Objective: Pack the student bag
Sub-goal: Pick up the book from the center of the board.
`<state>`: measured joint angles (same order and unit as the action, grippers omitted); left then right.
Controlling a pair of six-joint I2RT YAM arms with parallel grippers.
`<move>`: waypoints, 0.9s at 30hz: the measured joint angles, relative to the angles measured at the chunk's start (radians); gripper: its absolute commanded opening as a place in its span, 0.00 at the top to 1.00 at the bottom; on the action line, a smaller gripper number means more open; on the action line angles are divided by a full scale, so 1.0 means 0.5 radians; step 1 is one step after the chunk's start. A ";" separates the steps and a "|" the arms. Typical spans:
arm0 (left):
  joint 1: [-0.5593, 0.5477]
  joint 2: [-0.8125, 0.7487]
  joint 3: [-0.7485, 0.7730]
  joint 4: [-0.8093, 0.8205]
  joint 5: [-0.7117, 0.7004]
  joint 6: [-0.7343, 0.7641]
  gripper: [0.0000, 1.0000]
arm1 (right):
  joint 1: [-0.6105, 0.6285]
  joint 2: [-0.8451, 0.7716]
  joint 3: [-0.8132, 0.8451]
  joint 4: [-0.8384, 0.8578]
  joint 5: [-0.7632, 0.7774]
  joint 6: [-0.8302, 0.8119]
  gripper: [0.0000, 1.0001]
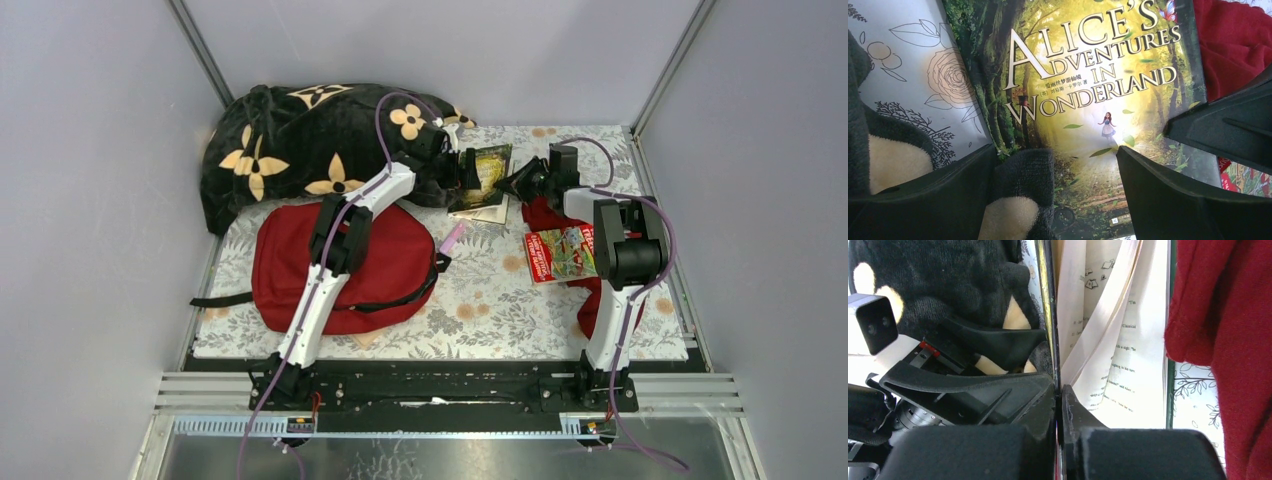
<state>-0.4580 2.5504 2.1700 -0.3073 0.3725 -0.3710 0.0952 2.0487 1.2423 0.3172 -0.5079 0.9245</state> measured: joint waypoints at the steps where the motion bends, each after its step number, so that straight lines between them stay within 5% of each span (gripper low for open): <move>1: 0.002 -0.005 -0.003 -0.003 0.000 0.001 0.02 | -0.002 0.002 0.000 -0.012 -0.004 -0.005 1.00; 12: -0.008 -0.166 -0.029 -0.128 -0.048 -0.024 0.01 | 0.002 -0.015 0.034 0.022 -0.027 -0.007 1.00; 21: 0.028 -0.861 -0.102 -0.183 -0.085 -0.160 0.01 | -0.093 -0.219 0.036 0.249 -0.206 0.163 1.00; 27: 0.208 -1.338 -0.524 -0.034 0.105 -0.362 0.01 | -0.182 -0.456 -0.002 0.350 -0.320 0.237 1.00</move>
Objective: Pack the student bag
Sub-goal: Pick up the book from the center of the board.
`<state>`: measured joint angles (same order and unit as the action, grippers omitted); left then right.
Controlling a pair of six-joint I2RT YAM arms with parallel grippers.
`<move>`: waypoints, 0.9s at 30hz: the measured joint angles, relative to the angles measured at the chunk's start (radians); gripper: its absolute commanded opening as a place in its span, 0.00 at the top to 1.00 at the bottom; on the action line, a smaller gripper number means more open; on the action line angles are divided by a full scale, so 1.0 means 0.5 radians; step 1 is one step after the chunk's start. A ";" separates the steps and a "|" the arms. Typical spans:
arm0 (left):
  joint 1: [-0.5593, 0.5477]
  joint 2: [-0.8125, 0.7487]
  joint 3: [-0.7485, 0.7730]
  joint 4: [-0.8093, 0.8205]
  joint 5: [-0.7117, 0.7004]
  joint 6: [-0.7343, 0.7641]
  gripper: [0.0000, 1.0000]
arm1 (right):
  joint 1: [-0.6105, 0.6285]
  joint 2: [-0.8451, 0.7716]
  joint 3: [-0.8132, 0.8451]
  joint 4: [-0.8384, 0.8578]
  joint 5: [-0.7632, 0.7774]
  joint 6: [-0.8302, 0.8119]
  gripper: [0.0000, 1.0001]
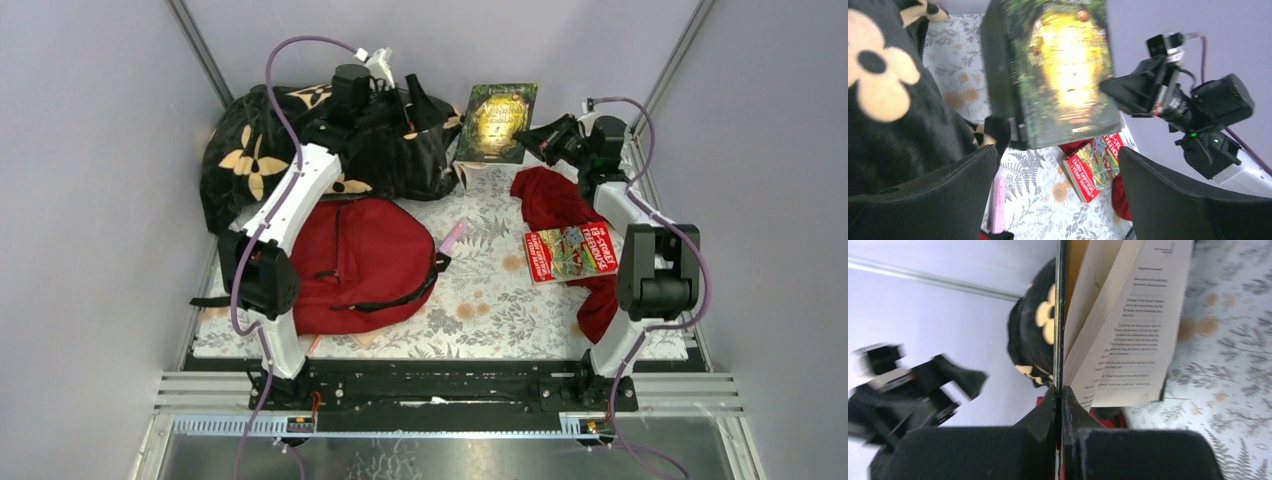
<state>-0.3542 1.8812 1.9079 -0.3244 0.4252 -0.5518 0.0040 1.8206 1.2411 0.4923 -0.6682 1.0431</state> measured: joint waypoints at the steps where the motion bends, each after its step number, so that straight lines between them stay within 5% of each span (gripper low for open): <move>1: 0.042 -0.041 -0.068 0.023 0.060 -0.040 0.01 | -0.010 -0.050 -0.009 0.018 -0.030 0.011 1.00; 9: 0.116 -0.048 -0.332 0.126 0.414 -0.230 0.01 | -0.008 -0.346 -0.051 0.208 -0.385 0.125 1.00; 18: 0.105 -0.106 -0.765 0.901 0.819 -0.778 0.09 | -0.010 -0.426 -0.216 0.635 -0.661 0.437 1.00; 22: 0.104 -0.114 -0.841 1.263 0.866 -1.028 0.23 | 0.006 -0.359 -0.253 0.886 -0.761 0.639 1.00; 27: 0.098 -0.095 -0.819 1.455 0.895 -1.191 0.55 | 0.095 -0.210 -0.253 1.115 -0.797 0.818 1.00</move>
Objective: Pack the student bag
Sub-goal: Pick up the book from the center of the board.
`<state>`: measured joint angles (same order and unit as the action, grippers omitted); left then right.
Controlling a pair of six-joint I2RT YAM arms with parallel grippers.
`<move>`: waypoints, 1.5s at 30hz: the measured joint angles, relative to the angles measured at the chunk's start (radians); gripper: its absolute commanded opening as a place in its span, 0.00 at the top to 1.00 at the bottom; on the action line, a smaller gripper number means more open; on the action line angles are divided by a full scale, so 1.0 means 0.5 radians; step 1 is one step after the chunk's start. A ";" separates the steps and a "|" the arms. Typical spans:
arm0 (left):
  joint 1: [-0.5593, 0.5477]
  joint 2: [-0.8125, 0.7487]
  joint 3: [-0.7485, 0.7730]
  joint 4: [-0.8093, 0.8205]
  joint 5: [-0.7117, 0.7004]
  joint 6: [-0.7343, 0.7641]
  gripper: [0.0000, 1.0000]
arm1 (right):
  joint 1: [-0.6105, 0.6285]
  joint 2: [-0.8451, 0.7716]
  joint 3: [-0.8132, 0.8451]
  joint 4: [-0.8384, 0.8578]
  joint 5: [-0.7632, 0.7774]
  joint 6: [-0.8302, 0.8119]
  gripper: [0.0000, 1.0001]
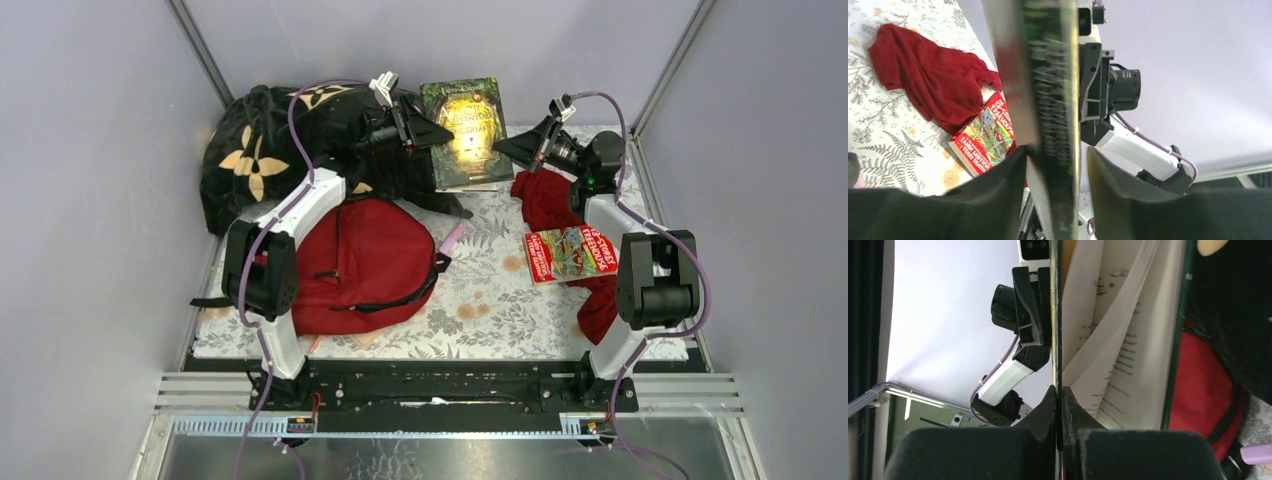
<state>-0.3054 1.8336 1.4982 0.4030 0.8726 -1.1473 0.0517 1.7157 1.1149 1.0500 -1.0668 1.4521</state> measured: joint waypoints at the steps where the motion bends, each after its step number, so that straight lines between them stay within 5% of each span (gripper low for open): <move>1: -0.002 0.013 0.005 0.016 0.005 -0.016 0.61 | 0.024 0.025 -0.001 0.027 0.001 0.026 1.00; 4: 0.010 0.047 0.008 0.011 0.008 -0.066 0.90 | 0.042 0.043 0.000 0.023 0.005 0.015 0.97; 5: 0.011 0.053 0.010 0.008 0.010 -0.072 0.99 | 0.043 0.043 0.000 -0.028 0.003 -0.021 0.82; 8: 0.011 0.053 0.018 -0.046 -0.005 -0.033 1.00 | 0.039 0.031 0.045 -0.381 0.034 -0.251 0.20; 10: 0.040 0.051 0.021 -0.146 -0.089 0.027 1.00 | 0.014 -0.009 0.150 -0.896 0.175 -0.575 0.02; 15: 0.034 -0.071 0.027 -0.486 -0.229 0.224 1.00 | -0.042 -0.246 0.288 -1.933 0.824 -1.198 0.00; 20: 0.025 -0.277 0.056 -0.611 -0.330 0.327 1.00 | -0.108 -0.636 0.093 -2.177 1.134 -1.271 0.00; 24: 0.025 -0.414 -0.002 -0.528 -0.420 0.320 1.00 | -0.002 -0.882 -0.381 -1.765 1.158 -0.971 0.00; 30: 0.023 -0.568 -0.345 -0.290 -0.626 0.235 1.00 | 0.472 -0.932 -0.999 -0.994 1.334 -0.568 0.00; 37: 0.019 -0.542 -0.423 -0.276 -0.747 0.170 1.00 | 0.649 -0.564 -0.947 -0.085 1.413 -0.368 0.00; 45: 0.010 -0.547 -0.466 -0.165 -0.784 0.079 1.00 | 0.780 -0.243 -0.797 0.430 1.517 -0.262 0.07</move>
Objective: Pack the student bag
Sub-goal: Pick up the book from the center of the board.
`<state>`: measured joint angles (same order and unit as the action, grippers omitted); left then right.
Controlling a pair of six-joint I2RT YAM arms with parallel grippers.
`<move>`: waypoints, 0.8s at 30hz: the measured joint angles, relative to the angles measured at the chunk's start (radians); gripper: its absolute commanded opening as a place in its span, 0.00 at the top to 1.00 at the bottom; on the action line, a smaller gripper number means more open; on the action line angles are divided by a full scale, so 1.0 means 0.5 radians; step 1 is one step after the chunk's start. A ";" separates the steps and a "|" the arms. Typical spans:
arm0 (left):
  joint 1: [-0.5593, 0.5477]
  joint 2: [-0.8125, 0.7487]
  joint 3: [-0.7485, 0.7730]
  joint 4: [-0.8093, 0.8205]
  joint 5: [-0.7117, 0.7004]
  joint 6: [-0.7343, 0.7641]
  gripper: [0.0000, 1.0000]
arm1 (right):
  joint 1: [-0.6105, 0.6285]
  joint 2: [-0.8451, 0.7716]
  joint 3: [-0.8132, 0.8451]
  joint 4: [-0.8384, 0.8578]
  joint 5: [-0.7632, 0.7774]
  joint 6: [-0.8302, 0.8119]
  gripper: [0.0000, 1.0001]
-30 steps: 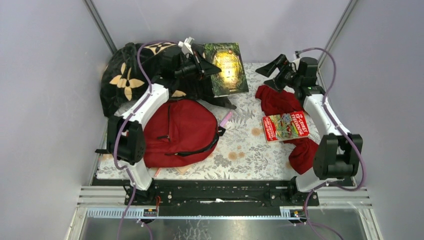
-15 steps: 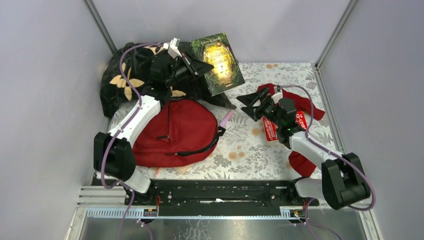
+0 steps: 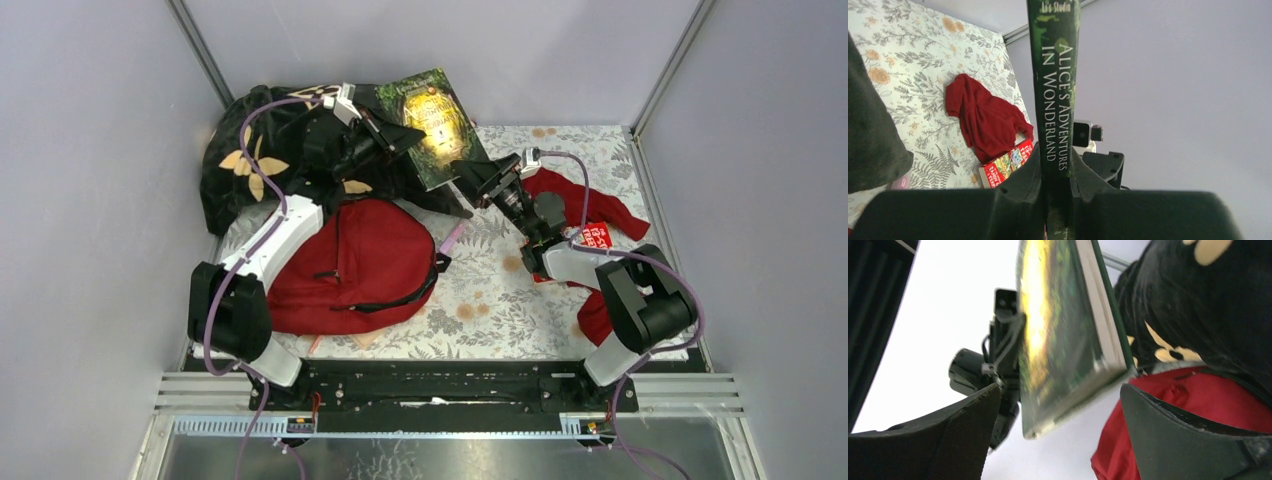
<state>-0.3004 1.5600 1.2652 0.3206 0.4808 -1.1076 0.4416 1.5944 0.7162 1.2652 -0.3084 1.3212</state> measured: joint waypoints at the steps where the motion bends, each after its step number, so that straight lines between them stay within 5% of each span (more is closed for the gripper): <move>1: -0.001 -0.005 -0.024 0.019 -0.005 -0.015 1.00 | 0.002 0.056 0.030 0.075 0.011 0.032 0.12; 6: 0.004 -0.060 -0.162 0.034 -0.062 -0.061 1.00 | 0.002 0.310 0.243 0.303 0.018 0.191 0.39; 10: 0.018 -0.138 -0.168 0.025 -0.113 -0.050 0.94 | 0.002 0.444 0.376 0.359 0.002 0.320 0.98; 11: 0.018 -0.164 -0.168 0.012 -0.127 -0.018 0.71 | 0.002 0.463 0.397 0.396 -0.003 0.422 1.00; 12: 0.018 -0.185 -0.169 0.003 -0.137 -0.011 0.37 | 0.002 0.466 0.422 0.414 -0.008 0.465 1.00; 14: 0.020 -0.223 -0.169 0.016 -0.150 0.019 0.04 | -0.004 0.467 0.467 0.401 -0.058 0.525 1.00; 20: 0.122 -0.303 -0.172 0.002 0.008 0.066 0.01 | -0.192 0.463 0.568 0.129 -0.542 0.670 1.00; 24: 0.304 -0.256 -0.191 0.034 0.405 0.014 0.01 | -0.391 0.324 0.569 -0.230 -0.912 0.588 1.00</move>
<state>-0.1482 1.4319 1.1698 0.3378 0.6834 -1.1004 0.2462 1.7565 1.0008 1.1500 -0.7647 1.6154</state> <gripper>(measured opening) 0.987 0.214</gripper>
